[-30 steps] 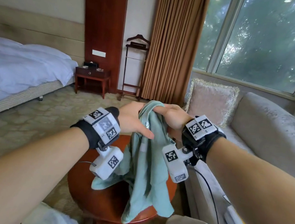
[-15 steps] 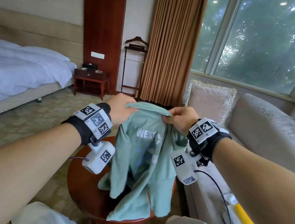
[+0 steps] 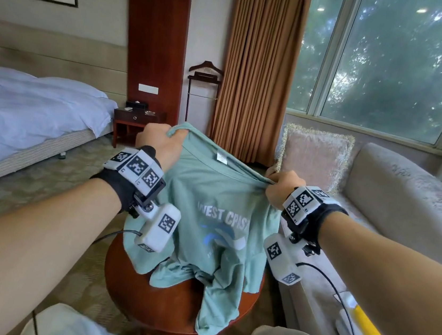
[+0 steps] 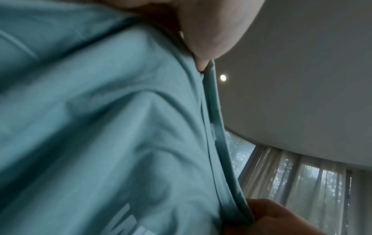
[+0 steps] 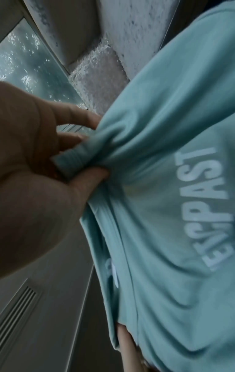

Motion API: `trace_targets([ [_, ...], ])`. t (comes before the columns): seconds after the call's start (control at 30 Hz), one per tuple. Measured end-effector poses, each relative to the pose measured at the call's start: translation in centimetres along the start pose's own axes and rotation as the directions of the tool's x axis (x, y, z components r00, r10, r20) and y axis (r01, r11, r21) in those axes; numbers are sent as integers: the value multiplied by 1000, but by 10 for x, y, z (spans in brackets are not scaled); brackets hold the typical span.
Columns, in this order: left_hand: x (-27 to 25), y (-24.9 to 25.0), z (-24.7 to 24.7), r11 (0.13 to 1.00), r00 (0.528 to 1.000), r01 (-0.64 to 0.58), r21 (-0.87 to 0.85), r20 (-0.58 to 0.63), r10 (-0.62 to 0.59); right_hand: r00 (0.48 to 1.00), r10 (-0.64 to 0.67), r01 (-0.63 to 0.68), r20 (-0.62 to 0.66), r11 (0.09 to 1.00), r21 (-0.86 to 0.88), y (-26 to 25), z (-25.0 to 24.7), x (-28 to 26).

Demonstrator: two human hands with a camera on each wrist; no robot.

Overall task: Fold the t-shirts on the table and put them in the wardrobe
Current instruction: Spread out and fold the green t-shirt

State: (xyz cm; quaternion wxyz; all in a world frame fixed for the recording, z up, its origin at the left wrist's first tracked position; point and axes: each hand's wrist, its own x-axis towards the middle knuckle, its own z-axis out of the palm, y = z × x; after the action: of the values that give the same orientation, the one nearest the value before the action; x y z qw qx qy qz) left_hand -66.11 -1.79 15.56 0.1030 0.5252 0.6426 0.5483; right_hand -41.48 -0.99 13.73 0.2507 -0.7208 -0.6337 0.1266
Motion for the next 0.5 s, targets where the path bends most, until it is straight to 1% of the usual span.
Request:
trace_targets([
  [0.07,0,1,-4,1000,1000,24,10,-4,-24,999,40,-40,12,999,14,0,-5,0],
  [0.13,3,2,-7,1000,1000,5,6,5,-5,996,56,-62,63,993,99,1,-9,2],
  [0.2,4,1,-10,999,999,-27,32,24,26,987,66,-105,147,955,279,4,-10,4],
  [0.27,6,-1,-13,996,998,-45,70,52,42,977,87,-166,196,886,433,3,-13,-2],
  [0.37,5,-6,-13,992,998,-40,117,51,34,981,63,-143,182,869,473,7,-14,-3],
  [0.43,2,-9,-12,993,999,-13,119,38,9,988,73,-130,137,869,478,8,-14,-2],
  [0.5,-2,-14,-11,989,997,7,150,69,-18,989,99,-138,109,880,455,9,-12,3],
])
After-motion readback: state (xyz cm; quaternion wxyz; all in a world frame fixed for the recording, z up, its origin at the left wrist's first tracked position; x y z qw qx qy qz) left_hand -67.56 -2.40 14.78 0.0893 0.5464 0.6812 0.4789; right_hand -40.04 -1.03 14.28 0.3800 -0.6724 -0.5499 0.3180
